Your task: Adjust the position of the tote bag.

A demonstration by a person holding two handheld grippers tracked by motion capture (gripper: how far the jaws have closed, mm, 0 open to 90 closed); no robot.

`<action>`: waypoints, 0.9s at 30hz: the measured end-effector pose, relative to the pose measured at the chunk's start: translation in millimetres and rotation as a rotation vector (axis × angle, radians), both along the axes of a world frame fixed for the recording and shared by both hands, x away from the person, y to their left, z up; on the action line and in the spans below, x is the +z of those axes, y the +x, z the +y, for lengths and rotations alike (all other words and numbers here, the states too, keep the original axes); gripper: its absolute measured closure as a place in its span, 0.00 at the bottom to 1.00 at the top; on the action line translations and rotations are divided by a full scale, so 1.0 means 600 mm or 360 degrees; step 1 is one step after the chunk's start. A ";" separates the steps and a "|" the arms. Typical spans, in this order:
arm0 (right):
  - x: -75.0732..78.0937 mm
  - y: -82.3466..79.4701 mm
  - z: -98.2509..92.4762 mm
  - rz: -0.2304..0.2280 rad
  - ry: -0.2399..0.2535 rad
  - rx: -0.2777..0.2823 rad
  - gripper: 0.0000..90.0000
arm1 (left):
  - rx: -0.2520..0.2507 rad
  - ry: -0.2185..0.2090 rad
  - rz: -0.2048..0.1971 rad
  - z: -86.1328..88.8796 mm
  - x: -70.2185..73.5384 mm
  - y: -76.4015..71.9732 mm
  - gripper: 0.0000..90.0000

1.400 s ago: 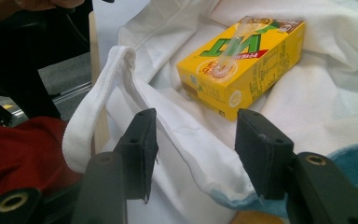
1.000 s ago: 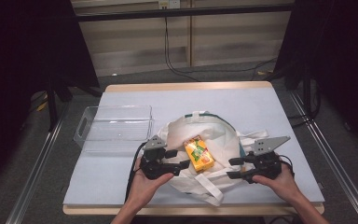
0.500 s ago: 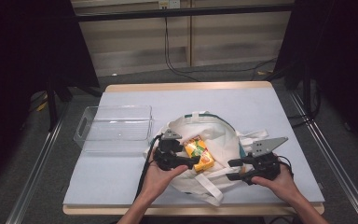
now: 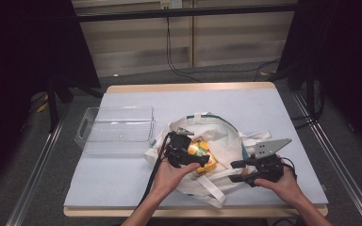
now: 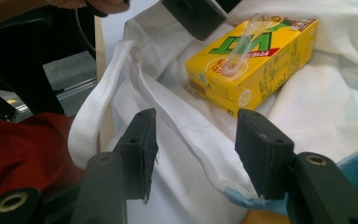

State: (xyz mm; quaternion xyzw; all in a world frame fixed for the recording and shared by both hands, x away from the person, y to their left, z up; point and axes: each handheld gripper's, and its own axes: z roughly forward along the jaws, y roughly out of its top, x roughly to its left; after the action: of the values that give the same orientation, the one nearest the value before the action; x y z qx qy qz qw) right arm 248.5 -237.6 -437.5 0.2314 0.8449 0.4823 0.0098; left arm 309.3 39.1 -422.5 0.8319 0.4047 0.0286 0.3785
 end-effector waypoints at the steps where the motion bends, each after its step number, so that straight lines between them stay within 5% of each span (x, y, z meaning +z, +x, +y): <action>1: 0.000 0.000 0.000 0.0003 -0.0001 0.0001 0.54 | 0.0048 0.0033 -0.0023 -0.002 -0.003 0.001 0.14; 4: -0.001 0.000 0.001 0.0008 0.0002 0.0008 0.54 | 0.0062 -0.0017 0.0006 -0.009 -0.004 0.010 0.10; 12: -0.002 0.000 0.002 0.0002 -0.0004 0.0009 0.54 | 0.0080 0.0027 0.0043 -0.031 -0.014 0.021 0.06; 27: -0.002 -0.001 0.002 -0.0001 0.0003 0.0022 0.55 | 0.0163 0.0171 -0.0025 -0.059 -0.022 0.021 0.00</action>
State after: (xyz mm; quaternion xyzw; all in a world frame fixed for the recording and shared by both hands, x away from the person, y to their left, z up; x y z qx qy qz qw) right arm 247.9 -236.3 -438.7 0.2256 0.8460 0.4830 0.0065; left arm 322.0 3.5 -435.6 0.8290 0.4417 0.0760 0.3345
